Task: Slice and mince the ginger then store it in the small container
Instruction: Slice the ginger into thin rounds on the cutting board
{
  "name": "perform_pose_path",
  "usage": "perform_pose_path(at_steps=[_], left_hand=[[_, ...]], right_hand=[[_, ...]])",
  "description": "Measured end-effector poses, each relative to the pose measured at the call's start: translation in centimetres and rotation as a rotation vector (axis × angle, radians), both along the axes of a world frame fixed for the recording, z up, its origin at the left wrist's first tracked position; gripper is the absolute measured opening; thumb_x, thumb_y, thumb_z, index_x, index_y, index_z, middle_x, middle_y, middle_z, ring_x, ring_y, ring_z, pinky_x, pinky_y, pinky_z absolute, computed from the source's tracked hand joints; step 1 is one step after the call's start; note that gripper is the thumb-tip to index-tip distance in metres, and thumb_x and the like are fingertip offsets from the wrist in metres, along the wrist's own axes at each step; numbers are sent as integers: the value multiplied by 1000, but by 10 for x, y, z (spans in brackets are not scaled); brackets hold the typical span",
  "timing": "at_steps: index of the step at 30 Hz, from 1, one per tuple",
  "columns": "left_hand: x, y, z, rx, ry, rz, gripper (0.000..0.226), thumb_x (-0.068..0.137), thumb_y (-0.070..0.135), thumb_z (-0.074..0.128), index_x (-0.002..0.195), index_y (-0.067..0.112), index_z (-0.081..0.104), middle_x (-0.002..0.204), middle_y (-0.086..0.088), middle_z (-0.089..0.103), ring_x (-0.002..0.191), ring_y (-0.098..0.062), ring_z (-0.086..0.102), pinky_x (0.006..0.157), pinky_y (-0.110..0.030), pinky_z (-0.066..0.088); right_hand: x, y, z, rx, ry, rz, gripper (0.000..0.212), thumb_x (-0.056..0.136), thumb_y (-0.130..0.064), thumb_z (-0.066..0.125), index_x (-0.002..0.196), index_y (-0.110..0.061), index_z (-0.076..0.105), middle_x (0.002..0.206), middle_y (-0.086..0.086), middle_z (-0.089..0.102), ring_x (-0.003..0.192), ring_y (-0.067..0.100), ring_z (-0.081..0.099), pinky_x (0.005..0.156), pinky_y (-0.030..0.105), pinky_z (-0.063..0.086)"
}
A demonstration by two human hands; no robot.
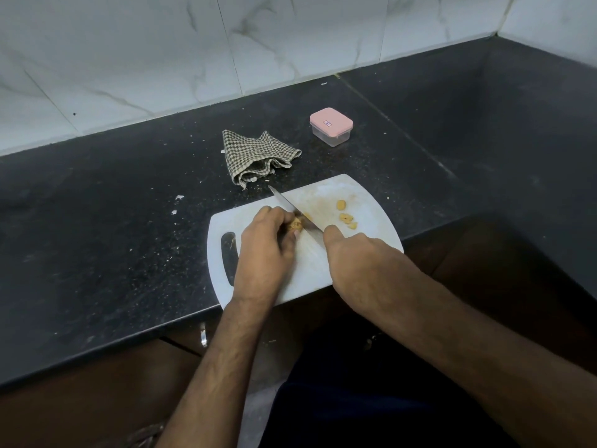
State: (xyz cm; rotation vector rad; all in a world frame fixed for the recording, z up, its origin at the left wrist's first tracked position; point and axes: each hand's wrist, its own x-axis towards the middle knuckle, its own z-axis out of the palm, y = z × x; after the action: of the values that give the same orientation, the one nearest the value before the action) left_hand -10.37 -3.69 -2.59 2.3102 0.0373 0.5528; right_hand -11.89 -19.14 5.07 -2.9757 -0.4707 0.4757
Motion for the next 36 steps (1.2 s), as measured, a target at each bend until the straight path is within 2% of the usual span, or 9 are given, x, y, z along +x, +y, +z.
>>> perform_pose_path(at_steps=[7, 14, 19, 22, 26, 28, 33, 36], left_hand=[[3, 5, -1, -56, 14, 3, 14, 88, 8, 76, 96, 18, 72, 94, 10, 67, 90, -3, 62, 82, -6, 43], [2, 2, -3, -79, 15, 3, 17, 88, 10, 76, 99, 22, 69, 98, 12, 68, 92, -5, 64, 87, -18, 51], [1, 3, -4, -89, 40, 9, 15, 89, 11, 75, 99, 20, 68, 97, 10, 68, 92, -9, 66, 88, -33, 55], [1, 2, -4, -112, 62, 8, 16, 90, 12, 75, 99, 22, 66, 98, 12, 68, 94, -8, 66, 90, -34, 56], [1, 3, -2, -109, 55, 13, 17, 90, 14, 75, 100, 22, 65, 99, 11, 68, 95, -7, 65, 90, -34, 56], [0, 2, -2, -87, 42, 5, 14, 91, 13, 74, 99, 21, 65, 98, 10, 67, 94, -8, 65, 89, -34, 56], [-2, 0, -1, -17, 2, -2, 10, 93, 11, 70, 100, 17, 67, 97, 7, 64, 91, -8, 61, 85, -23, 51], [-1, 0, 0, 17, 0, 0, 8, 93, 10, 69, 100, 13, 68, 96, 5, 63, 89, -9, 58, 80, -8, 43]], right_hand=[[18, 9, -6, -13, 71, 10, 42, 96, -13, 49, 135, -20, 34, 77, 1, 33, 87, 21, 44, 69, 38, 39], [20, 7, -15, 42, 53, -1, 39, 97, -12, 44, 134, -21, 33, 76, 0, 34, 86, 21, 46, 68, 37, 39], [17, -8, -15, 143, -19, -11, 19, 102, -19, 35, 121, -20, 39, 76, -1, 40, 81, 23, 51, 65, 36, 42], [15, -18, -7, 195, -53, -56, 15, 103, -21, 35, 118, -22, 39, 79, 1, 44, 79, 25, 51, 65, 35, 41], [19, -23, 1, 178, -46, -73, 26, 104, -23, 33, 130, -23, 37, 91, 6, 52, 89, 26, 56, 68, 38, 44], [15, -24, 0, 179, -54, -69, 24, 104, -24, 33, 128, -23, 37, 90, 5, 54, 89, 26, 57, 69, 38, 46], [-2, -18, -2, 204, -73, -30, 11, 103, -22, 35, 114, -22, 38, 80, 2, 47, 80, 24, 55, 65, 36, 46], [-8, -14, -3, 220, -108, -30, 5, 102, -20, 36, 106, -23, 34, 76, 0, 44, 77, 24, 53, 63, 35, 44]])
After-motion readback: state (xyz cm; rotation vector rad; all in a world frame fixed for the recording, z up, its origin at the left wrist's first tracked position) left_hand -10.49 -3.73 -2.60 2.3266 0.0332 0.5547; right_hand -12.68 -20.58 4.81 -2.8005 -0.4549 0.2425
